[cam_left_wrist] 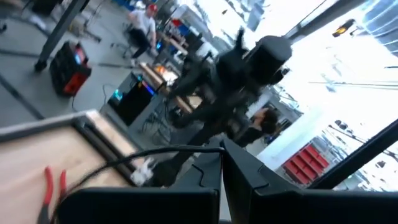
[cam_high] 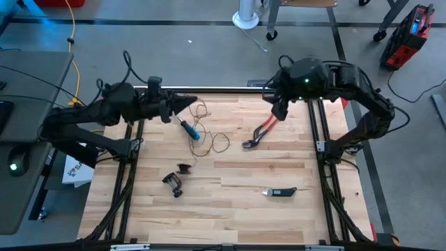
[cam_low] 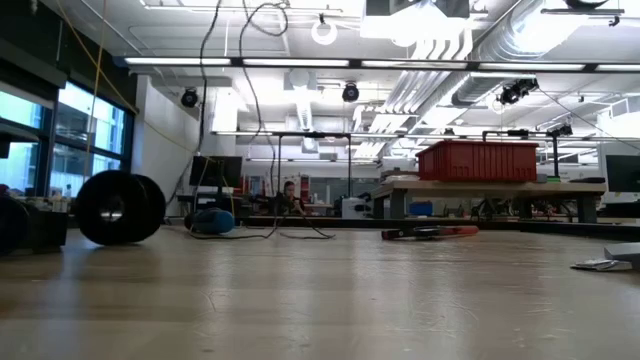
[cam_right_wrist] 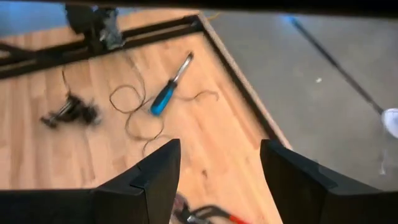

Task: Coil cords
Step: Uncoil the black wire from the black spool

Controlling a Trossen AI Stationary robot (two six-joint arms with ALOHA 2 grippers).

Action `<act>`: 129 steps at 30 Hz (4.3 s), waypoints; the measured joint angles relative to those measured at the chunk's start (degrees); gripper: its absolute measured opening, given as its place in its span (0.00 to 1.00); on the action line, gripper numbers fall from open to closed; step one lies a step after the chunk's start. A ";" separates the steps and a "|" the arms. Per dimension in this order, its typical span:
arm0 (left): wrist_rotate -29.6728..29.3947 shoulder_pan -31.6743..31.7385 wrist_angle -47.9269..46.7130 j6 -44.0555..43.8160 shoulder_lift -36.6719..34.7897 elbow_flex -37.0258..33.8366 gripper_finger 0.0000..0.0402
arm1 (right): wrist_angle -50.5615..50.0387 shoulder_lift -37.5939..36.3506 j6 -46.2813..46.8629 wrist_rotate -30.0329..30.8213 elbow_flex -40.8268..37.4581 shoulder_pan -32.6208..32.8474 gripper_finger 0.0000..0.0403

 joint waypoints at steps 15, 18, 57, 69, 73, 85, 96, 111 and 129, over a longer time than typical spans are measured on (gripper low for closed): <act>6.87 0.89 -8.65 10.54 14.81 22.53 0.00 | 26.47 -9.05 11.65 -6.33 -43.27 6.51 0.54; 8.01 0.89 -8.63 10.64 17.86 25.06 0.00 | 36.88 -11.39 17.40 -8.32 -52.60 8.69 0.54; 10.80 4.69 -6.51 14.59 26.55 38.86 0.00 | 85.70 29.64 27.93 11.65 -45.71 15.57 0.48; 10.81 4.69 -6.86 15.02 26.35 38.84 0.00 | 83.89 29.87 27.34 13.47 -45.09 14.98 0.42; 10.81 4.69 -6.83 15.05 26.35 38.84 0.00 | 84.76 29.93 27.15 13.24 -45.09 14.69 0.42; 10.82 4.95 -6.61 14.97 25.98 38.78 0.00 | 82.47 30.17 29.57 10.82 -45.13 13.17 0.02; 4.31 6.14 -14.54 20.62 20.12 38.78 0.13 | 72.07 19.25 21.26 6.72 -45.16 12.91 0.00; 2.76 5.94 -24.22 20.17 12.86 38.83 0.55 | 66.12 -2.06 10.55 0.64 -45.16 10.16 0.00; -7.30 5.94 -43.83 15.34 13.74 26.87 0.55 | 66.52 -19.59 6.53 0.65 -42.43 9.59 0.00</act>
